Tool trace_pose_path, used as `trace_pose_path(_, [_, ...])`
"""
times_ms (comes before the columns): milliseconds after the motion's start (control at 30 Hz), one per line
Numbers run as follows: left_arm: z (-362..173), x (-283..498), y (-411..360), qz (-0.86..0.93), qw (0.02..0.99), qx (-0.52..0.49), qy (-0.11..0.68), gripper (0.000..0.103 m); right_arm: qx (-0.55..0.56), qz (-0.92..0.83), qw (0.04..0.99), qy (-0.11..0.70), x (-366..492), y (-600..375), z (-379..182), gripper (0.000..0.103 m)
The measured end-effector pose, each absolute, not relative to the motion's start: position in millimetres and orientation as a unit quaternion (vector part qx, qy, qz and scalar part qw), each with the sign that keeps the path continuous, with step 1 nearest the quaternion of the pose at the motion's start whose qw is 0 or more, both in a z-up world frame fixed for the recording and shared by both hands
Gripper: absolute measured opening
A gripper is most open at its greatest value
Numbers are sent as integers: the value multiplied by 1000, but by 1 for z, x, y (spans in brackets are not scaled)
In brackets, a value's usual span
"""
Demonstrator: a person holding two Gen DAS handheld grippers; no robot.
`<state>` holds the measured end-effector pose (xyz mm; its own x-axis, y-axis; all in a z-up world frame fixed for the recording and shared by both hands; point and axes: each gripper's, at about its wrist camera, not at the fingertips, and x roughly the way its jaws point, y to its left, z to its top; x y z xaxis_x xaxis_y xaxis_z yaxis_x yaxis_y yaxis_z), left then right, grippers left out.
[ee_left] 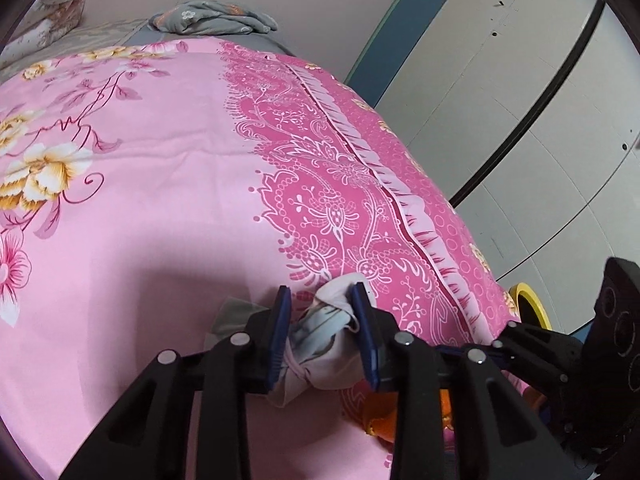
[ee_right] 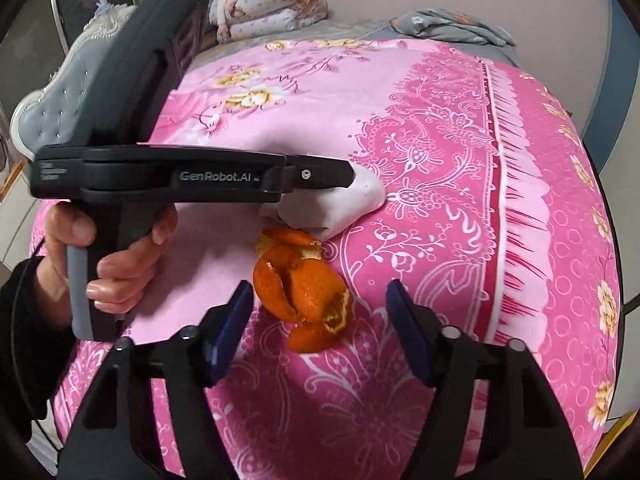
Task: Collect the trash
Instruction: 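Grasp the orange peel with the right gripper while the left gripper grasps the white tissue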
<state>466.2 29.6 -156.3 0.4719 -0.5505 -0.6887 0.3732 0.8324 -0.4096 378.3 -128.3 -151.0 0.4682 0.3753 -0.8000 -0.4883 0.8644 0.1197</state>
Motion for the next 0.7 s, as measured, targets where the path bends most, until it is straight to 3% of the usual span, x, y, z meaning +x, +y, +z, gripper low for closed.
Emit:
trace_pose_path(33, [-156, 465, 29, -271, 853, -97, 435, 33, -65, 254, 854, 449, 379, -127, -152, 52])
trace_pose_path(67, [-155, 464, 26, -270, 855, -89, 435, 33, -68, 256, 853, 449, 379, -126, -152, 41])
trace_pose_path(200, [-154, 462, 22, -266, 858, -68, 433, 40, -81, 252, 856, 444, 375, -124, -149, 31])
trace_pose_path(700, [-157, 449, -20, -215, 870, 75, 437, 44, -9, 227, 870, 437, 298, -211, -104, 30])
